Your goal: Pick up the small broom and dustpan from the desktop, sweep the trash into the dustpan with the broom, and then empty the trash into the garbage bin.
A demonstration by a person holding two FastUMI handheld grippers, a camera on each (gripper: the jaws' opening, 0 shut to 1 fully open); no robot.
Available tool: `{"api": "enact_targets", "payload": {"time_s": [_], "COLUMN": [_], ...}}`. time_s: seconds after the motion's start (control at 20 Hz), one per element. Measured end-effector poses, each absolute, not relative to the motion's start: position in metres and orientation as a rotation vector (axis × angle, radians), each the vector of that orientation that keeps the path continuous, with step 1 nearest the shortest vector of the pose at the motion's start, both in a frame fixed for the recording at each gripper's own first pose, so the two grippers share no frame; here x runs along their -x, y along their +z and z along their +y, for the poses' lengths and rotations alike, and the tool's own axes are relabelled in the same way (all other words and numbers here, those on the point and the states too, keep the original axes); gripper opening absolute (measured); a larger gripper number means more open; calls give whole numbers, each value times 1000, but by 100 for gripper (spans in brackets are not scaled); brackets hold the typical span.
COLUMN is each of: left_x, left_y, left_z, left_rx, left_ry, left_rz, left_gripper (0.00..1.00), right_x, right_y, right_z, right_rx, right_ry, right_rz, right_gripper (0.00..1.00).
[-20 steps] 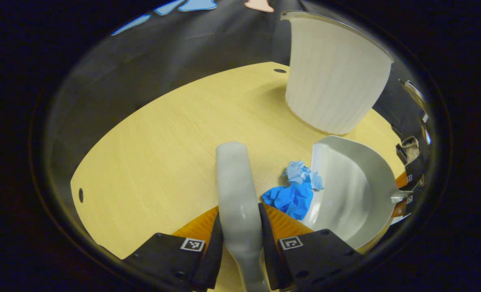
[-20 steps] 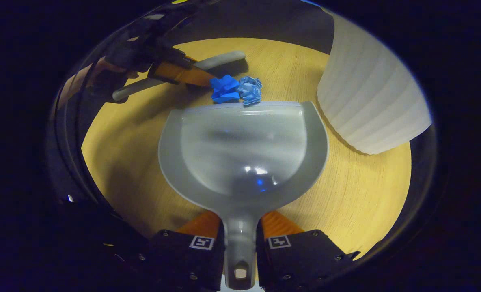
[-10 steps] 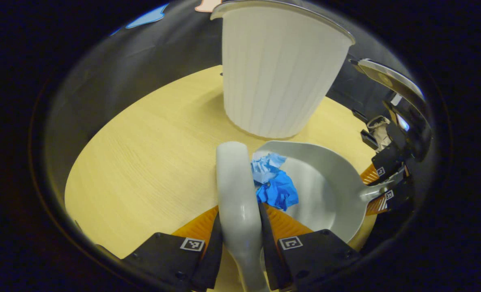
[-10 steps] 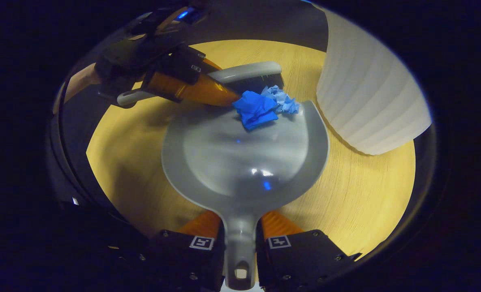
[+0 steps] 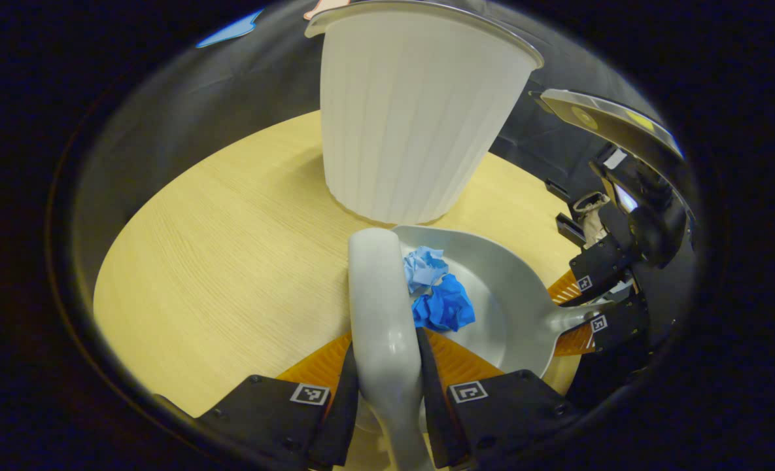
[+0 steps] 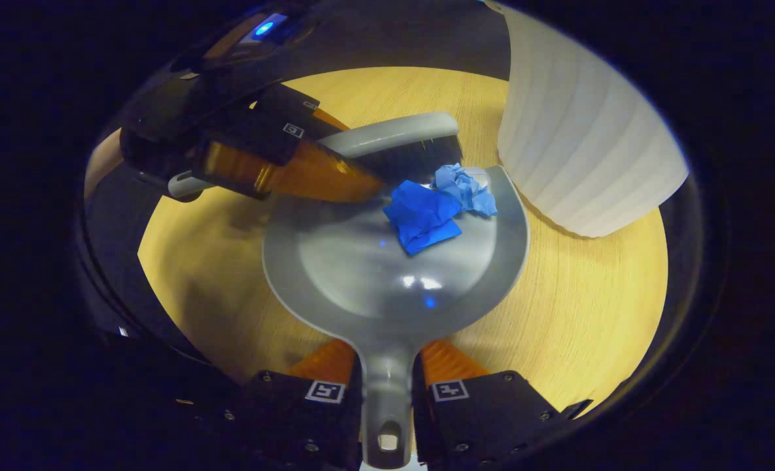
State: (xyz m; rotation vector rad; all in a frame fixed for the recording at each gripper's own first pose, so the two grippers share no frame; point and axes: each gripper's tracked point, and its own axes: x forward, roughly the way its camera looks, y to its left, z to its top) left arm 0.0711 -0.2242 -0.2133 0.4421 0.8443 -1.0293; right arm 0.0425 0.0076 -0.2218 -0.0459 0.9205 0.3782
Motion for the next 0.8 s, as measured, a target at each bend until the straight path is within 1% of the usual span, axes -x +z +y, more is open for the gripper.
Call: {"api": "enact_targets", "payload": {"time_s": [0.05,0.1,0.2,0.25,0.3,0.4,0.65,0.7,0.8], "left_x": [-72,-73,-75,-76,-79,-85,-101,-105,-113], "left_y": [-212,-210,-206,-203,-200,-193,-186,-185,-189], "left_z": [-223,-222,-218,-215,-212,-202,-173,-168,-156], "left_rx": [-438,-433,-412,-405,-396,-375,-323,-308,-271], "left_ry": [-1020,-1008,-989,-975,-958,-923,-829,-809,-771], "left_rz": [837,833,821,814,805,789,763,758,751], "left_gripper": [50,50,54,55,52,55,52,50,51], "right_x": [-41,-39,-38,-41,-42,-45,-50,-50,-51], "right_y": [-222,-222,-225,-229,-232,-239,-245,-244,-244], "right_z": [2,-3,-11,-14,-19,-21,-14,-13,-12], "right_rx": [39,34,28,28,32,37,20,13,10], "right_ry": [371,364,345,334,322,303,281,275,264], "right_rz": [915,913,908,905,903,899,886,880,867], "right_gripper": [34,34,34,34,34,34,34,34,34]}}
